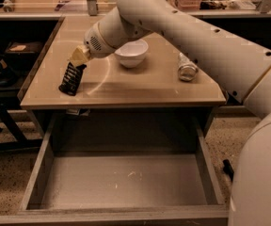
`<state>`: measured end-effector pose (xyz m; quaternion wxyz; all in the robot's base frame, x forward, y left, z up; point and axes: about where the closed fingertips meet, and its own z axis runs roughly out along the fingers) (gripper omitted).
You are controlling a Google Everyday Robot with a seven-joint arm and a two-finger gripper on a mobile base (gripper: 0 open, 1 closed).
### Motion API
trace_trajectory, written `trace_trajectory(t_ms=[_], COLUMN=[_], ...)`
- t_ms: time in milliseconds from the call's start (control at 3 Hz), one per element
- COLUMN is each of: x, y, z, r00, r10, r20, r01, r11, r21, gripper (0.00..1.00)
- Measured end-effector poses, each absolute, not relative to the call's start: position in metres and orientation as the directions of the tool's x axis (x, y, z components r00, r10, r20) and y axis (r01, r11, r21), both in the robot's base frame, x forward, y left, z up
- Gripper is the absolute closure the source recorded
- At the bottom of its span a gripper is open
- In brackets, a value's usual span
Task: Pick rxbar chocolate from top drawer and place on counter
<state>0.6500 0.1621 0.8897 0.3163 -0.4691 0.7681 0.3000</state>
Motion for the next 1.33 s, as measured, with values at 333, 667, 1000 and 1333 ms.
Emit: trace_trajectory(t_ms=[333, 667, 1000, 1333], x=[0.65, 0.65, 0.65, 0.656], y=[0.162, 0.162, 0.162, 0.162], z=[0.89, 0.89, 0.89, 0.916], r00=[-0.36, -0.36, -0.36, -0.354], r10=[-0.531, -0.531, -0.531, -0.574], r20=[-0.767, -0.767, -0.767, -0.738], r01=[-0.91, -0.91, -0.91, -0.904], r11=[0.38, 0.38, 0.38, 0.412], r21=[0.164, 0.164, 0.164, 0.113], gripper=[0.12, 0.0, 0.0, 0.0])
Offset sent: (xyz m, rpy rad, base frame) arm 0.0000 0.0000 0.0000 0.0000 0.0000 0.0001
